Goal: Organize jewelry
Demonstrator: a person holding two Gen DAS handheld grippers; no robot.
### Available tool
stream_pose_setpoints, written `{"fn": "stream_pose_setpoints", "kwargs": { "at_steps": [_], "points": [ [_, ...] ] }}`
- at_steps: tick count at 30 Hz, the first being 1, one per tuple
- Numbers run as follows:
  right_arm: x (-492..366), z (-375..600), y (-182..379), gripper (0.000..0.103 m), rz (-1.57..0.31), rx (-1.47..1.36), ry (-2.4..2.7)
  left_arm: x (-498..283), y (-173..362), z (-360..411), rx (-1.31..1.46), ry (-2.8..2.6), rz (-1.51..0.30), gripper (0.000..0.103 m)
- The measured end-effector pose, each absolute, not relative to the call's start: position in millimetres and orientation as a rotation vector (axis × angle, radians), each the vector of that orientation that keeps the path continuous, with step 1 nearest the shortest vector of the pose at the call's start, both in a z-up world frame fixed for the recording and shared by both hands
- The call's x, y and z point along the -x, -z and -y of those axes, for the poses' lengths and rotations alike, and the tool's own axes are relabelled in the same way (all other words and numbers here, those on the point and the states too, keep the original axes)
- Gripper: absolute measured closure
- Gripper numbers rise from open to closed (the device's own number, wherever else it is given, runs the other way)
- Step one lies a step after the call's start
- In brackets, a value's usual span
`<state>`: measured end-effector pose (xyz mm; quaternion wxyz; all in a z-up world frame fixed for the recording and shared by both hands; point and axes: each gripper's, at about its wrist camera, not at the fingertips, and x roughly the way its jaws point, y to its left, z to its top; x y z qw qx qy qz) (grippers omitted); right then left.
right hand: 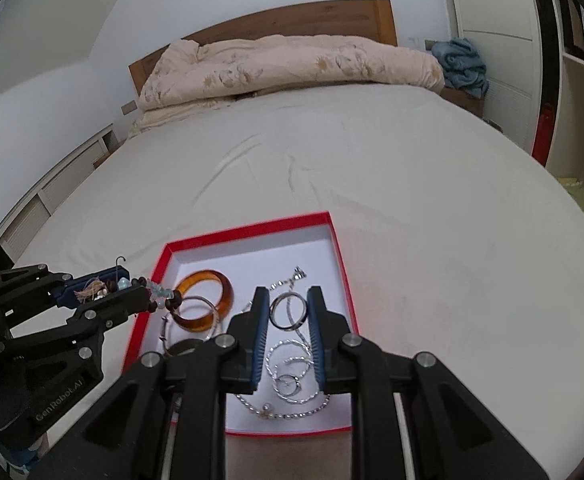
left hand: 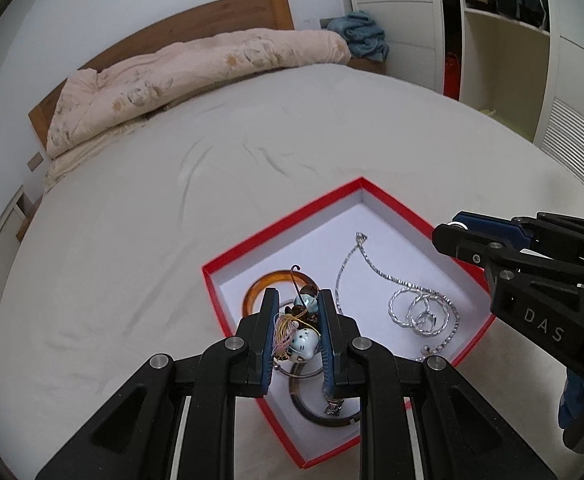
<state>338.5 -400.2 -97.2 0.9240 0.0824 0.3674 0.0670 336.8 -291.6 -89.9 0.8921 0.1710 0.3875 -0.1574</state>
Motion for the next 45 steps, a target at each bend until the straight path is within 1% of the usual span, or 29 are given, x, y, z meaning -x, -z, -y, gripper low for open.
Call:
{"fn": "stream_pose_setpoints", "kwargs": {
  "at_steps": [12, 26, 37, 39, 41, 43, 44, 45],
  "points": [
    [-343, 397, 131, 0.085, -0.847, -0.140, -0.165, -341, 121, 298, -0.370, 0.330, -0.864, 0.084],
    [-345, 398, 149, 0.085, -0.917, -0.109, -0.160, -349, 149, 292, -0.366, 0.312, -0.934, 0.084],
    [-346, 395, 152, 0.084, -0.965, -0.050, -0.161, -357, 167, 280, -0.306, 0.302, -0.996, 0.083],
    [-345, 394, 151, 0.084, -0.972, -0.046, -0.159, -357, 166, 278, -0.287, 0.302, -0.992, 0.081],
    [-345, 392, 151, 0.084, -0.983, -0.046, -0.158, -355, 162, 275, -0.271, 0.313, -0.984, 0.073],
    [-343, 392, 149, 0.078, -0.984, -0.047, -0.154, -352, 156, 273, -0.260, 0.318, -0.969, 0.067],
    [-341, 393, 147, 0.070, -0.983, -0.048, -0.154, -351, 154, 272, -0.252, 0.324, -0.963, 0.064],
    [-339, 393, 144, 0.066, -0.978, -0.048, -0.151, -349, 150, 271, -0.243, 0.330, -0.956, 0.063]
  ]
}}
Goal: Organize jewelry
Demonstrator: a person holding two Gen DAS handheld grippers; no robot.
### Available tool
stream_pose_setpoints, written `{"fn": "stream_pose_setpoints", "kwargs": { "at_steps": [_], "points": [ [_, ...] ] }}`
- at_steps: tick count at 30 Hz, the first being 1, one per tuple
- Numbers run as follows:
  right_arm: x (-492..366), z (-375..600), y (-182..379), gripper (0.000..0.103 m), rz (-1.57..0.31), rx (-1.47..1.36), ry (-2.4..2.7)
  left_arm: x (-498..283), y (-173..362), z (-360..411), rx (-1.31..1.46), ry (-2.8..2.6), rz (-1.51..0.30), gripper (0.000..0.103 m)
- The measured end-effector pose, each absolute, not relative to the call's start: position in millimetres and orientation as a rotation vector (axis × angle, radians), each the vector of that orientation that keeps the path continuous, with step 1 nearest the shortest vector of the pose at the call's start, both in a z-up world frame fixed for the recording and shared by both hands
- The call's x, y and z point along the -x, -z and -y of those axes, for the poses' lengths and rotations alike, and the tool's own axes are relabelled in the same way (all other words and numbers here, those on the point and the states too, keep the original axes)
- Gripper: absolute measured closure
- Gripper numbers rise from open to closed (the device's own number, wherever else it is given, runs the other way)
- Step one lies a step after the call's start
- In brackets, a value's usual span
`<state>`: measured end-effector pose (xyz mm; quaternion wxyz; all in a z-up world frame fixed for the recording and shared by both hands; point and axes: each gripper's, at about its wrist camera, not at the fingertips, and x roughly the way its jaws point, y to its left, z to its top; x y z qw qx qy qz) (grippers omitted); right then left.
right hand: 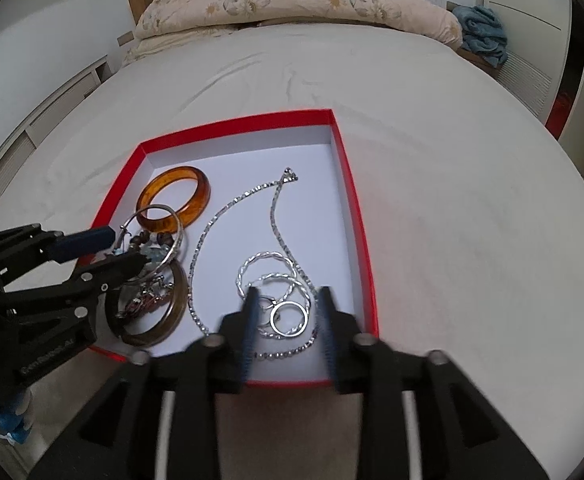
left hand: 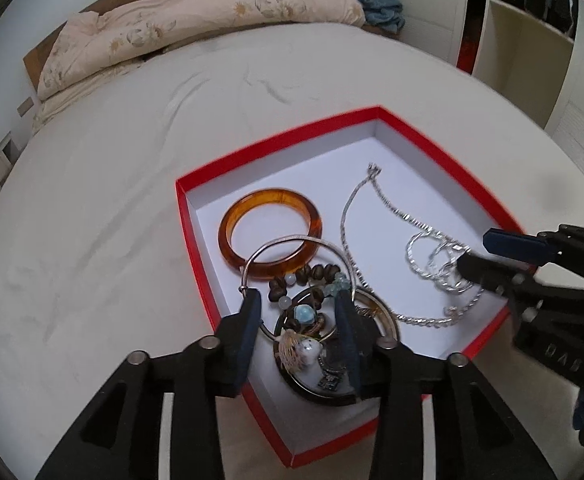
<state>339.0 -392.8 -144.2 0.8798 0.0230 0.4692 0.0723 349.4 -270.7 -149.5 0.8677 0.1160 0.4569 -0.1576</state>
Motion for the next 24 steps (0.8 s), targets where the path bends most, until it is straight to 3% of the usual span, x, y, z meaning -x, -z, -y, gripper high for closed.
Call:
{"fn": "stream_pose_setpoints", "kwargs": {
  "at_steps": [2, 8, 14, 22, 24],
  "points": [
    [-337, 393, 140, 0.065, -0.972, -0.052, -0.150, -346, 142, 269, -0.238, 0.331, -0.948, 0.058],
    [-322, 393, 119, 0.064, -0.946, -0.066, -0.133, -328, 119, 257, -0.214, 0.314, -0.919, 0.056],
    [-289, 383, 92, 0.064, -0.918, -0.080, -0.113, -291, 97, 222, -0.169, 0.233, -0.897, 0.039],
    [-229, 344, 56, 0.064, -0.873, -0.075, -0.105, -228, 64, 167, -0.161, 0.171, -0.871, 0.036],
    [-214, 334, 47, 0.060, -0.856, -0.071, -0.092, -212, 55, 153, -0.147, 0.162, -0.868, 0.033]
  ]
}}
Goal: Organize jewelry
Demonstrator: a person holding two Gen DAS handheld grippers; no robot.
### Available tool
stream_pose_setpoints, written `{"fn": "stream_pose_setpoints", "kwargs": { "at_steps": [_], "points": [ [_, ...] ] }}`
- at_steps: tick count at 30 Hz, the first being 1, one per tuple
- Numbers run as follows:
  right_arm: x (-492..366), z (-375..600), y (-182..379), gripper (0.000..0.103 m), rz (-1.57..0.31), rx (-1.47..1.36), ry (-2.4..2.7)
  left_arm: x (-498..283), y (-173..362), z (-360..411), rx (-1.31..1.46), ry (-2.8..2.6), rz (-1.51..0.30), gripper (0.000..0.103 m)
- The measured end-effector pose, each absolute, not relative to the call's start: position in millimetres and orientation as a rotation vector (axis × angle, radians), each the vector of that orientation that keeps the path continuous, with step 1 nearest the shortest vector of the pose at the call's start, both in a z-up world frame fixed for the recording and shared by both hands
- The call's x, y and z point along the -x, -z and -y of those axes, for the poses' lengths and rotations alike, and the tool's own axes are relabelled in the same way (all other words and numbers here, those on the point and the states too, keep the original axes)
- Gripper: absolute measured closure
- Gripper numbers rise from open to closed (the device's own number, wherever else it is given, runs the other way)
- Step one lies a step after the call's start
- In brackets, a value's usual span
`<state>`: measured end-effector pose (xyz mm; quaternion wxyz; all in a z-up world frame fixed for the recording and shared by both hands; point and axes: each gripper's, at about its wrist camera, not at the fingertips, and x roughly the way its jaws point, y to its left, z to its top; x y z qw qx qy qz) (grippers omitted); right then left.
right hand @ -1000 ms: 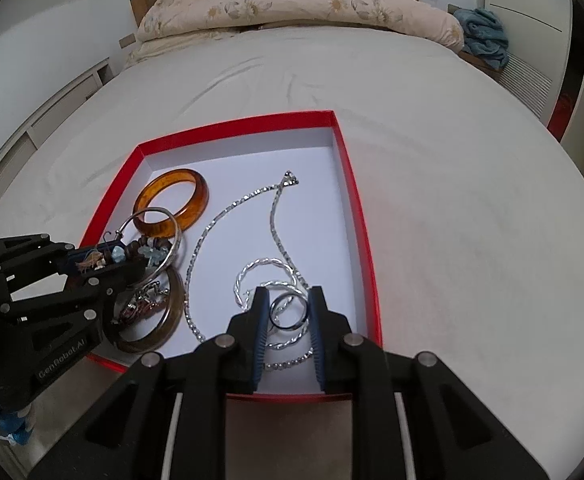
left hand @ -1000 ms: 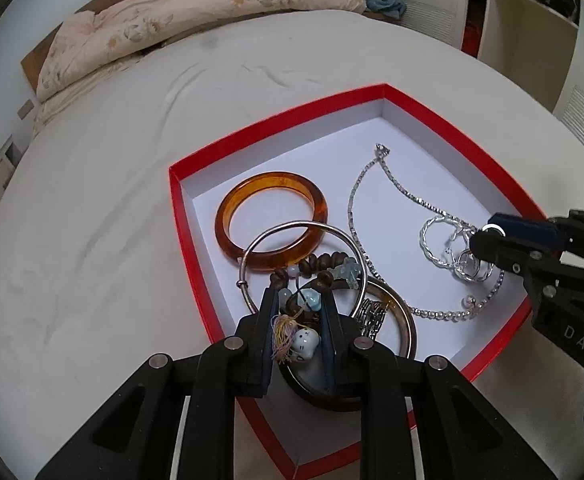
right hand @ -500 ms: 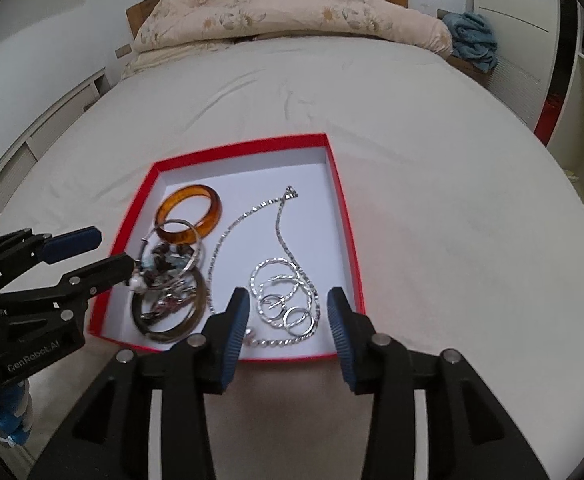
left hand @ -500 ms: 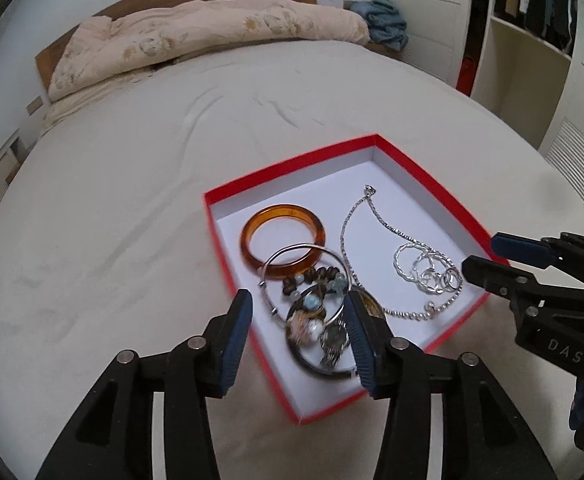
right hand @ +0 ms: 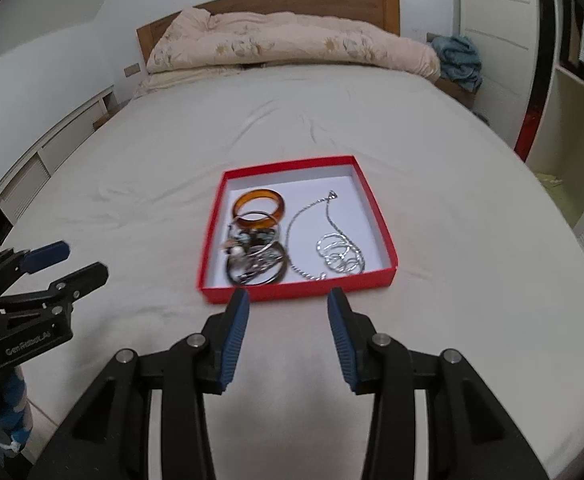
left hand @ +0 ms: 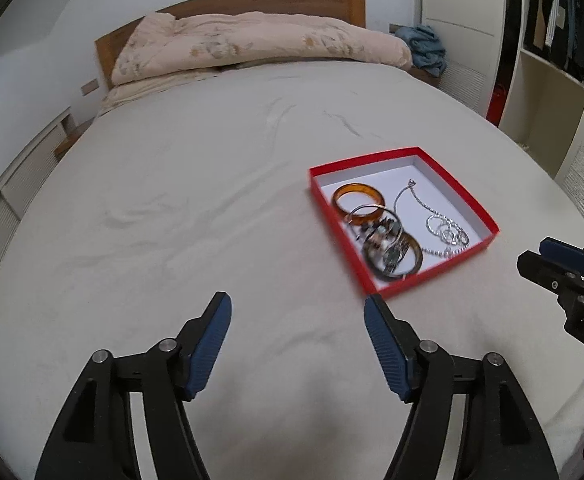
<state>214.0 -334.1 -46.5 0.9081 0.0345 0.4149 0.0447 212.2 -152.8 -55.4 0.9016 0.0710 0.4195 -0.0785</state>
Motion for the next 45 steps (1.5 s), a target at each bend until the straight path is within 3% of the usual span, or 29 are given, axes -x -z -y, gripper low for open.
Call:
{"fn": "stream_pose_setpoints", "kwargs": {
  "at_steps": [17, 40, 45],
  "points": [
    [-108, 247, -10, 0.047, -0.758, -0.031, -0.115, -86, -12, 53, -0.101, 0.016, -0.722, 0.018],
    [-60, 210, -37, 0.045, -0.693, 0.032, -0.137, -23, -35, 19, -0.064, -0.018, -0.631, 0.015],
    [-54, 208, -39, 0.040, -0.682, 0.035, -0.133, -19, -36, 19, -0.067, -0.017, -0.624, 0.015]
  ]
}}
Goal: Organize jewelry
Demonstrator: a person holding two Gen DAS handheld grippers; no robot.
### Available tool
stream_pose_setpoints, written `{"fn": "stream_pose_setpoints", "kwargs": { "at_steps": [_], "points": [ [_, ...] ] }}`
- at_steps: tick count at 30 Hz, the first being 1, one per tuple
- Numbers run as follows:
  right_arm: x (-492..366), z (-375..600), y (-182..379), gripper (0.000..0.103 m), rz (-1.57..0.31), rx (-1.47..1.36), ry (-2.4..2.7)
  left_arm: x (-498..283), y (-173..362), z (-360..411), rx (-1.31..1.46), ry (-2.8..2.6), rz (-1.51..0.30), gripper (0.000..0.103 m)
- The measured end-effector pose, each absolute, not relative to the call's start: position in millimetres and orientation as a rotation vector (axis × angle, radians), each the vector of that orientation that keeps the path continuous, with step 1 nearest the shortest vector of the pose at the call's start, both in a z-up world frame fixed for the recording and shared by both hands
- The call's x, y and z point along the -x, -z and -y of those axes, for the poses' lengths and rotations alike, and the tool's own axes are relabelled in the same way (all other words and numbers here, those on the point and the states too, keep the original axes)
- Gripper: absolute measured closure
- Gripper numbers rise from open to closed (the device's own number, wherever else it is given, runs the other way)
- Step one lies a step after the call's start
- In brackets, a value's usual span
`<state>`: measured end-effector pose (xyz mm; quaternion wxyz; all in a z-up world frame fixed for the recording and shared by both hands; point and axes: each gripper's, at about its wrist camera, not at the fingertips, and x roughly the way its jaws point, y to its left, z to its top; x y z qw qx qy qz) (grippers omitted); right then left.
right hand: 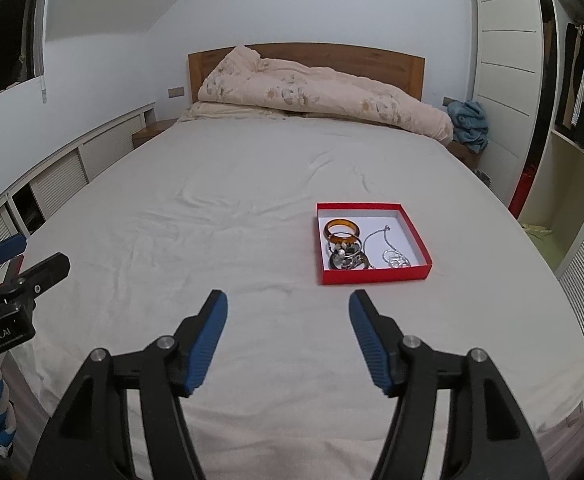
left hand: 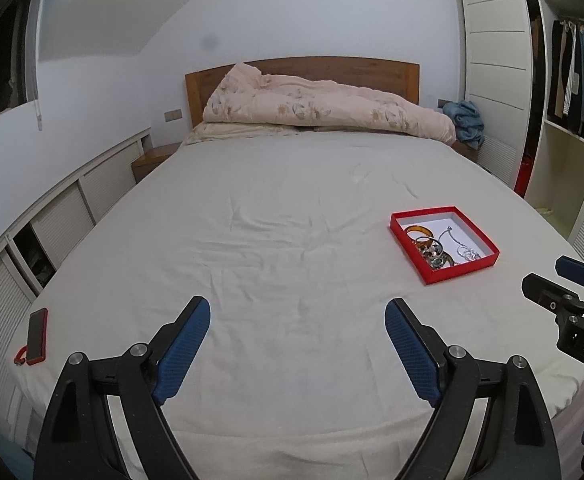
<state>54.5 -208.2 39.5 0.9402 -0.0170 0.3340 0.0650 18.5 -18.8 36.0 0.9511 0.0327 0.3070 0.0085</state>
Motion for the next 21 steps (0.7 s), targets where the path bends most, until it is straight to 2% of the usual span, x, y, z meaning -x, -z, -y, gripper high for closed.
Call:
{"fn": "stream_pose_setpoints", "kwargs": {
  "at_steps": [21],
  "points": [
    [-35, 212, -47, 0.038, -0.649, 0.038, -0.112, -5, -36, 29, -0.078, -0.011, -0.612, 0.015]
  ]
}}
